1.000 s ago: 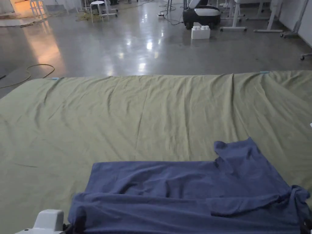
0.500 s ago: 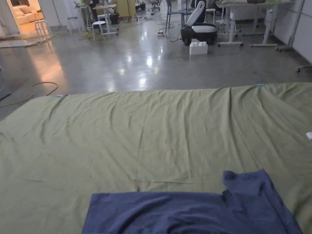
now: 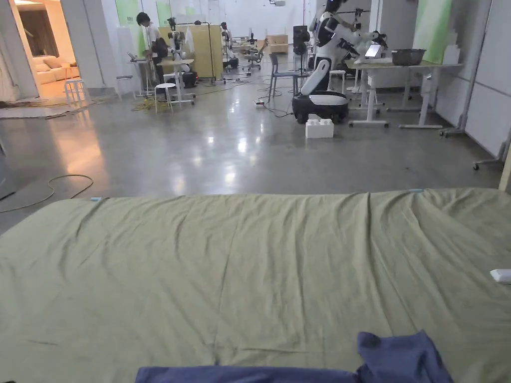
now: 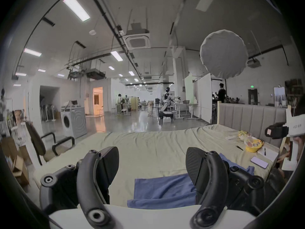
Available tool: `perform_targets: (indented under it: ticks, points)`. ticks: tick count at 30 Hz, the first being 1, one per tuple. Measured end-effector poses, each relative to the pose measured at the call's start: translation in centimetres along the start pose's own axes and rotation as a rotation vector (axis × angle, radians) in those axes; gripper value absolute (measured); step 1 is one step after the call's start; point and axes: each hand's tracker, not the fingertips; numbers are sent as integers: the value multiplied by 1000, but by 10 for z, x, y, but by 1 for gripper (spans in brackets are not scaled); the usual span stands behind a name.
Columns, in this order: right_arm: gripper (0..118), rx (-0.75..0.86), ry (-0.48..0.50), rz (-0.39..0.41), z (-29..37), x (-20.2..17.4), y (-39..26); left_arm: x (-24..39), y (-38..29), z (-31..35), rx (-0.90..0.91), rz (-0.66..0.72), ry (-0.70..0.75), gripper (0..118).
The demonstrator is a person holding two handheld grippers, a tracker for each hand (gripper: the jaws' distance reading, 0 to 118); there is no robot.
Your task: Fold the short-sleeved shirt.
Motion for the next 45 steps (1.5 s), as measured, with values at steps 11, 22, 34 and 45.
perform_targets:
  ticks: [11,22,34,45]
  points:
    - [0,-8,72,-48,4,-17,-3,8,-2,6,-52,13,-92,0]
    - [0,-94,83,-6,-21,-25,-20,-32,-45,-104,-329,227,-123,0]
    - [0,-337,17,-62,-35,-4,-63,-57,-205,-363,-825,220,1,75]
    - [1,-463,12,17,-83,18,-71,-37,-223,-397,-1011,124,10,6]
